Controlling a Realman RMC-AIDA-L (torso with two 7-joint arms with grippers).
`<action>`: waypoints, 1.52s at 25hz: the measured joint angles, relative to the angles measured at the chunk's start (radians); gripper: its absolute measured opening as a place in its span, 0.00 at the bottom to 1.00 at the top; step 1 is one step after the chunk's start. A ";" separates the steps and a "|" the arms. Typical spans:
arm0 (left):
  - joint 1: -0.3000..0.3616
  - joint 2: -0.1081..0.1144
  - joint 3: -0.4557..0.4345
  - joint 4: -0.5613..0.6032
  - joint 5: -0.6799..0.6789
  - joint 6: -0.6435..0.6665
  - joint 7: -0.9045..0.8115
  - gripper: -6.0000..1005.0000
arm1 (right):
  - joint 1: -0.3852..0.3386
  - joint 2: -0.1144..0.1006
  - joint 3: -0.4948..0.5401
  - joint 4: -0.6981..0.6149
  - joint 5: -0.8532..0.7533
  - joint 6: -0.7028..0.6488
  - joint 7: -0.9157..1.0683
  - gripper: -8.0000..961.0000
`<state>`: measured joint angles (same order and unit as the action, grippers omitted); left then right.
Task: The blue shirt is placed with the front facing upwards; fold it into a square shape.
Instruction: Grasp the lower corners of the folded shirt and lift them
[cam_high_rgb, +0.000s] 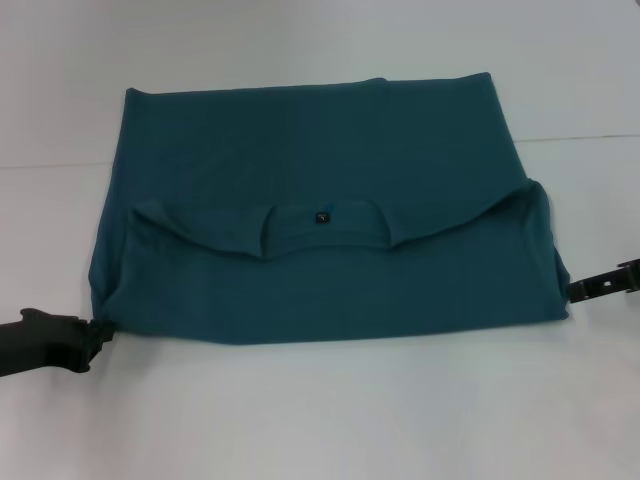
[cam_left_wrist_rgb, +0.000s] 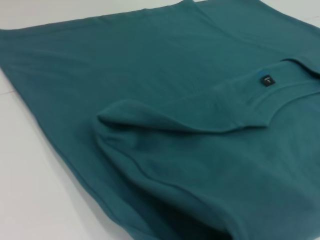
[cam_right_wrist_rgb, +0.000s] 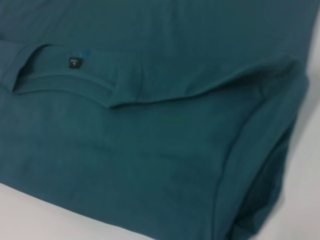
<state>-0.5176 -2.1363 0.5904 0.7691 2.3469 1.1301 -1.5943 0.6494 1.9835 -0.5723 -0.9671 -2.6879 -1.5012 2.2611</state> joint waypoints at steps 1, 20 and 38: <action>-0.001 0.000 0.000 0.001 0.000 0.005 -0.001 0.03 | 0.005 0.000 -0.002 0.011 -0.001 0.007 0.004 0.95; -0.004 -0.001 -0.001 0.014 -0.040 0.042 -0.004 0.02 | 0.033 0.019 -0.075 0.148 0.000 0.155 0.019 0.86; -0.004 0.000 -0.001 0.013 -0.040 0.043 -0.005 0.02 | 0.048 0.024 -0.075 0.211 -0.003 0.223 0.031 0.60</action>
<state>-0.5215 -2.1367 0.5891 0.7823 2.3070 1.1735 -1.5988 0.6970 2.0077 -0.6473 -0.7557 -2.6904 -1.2785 2.2926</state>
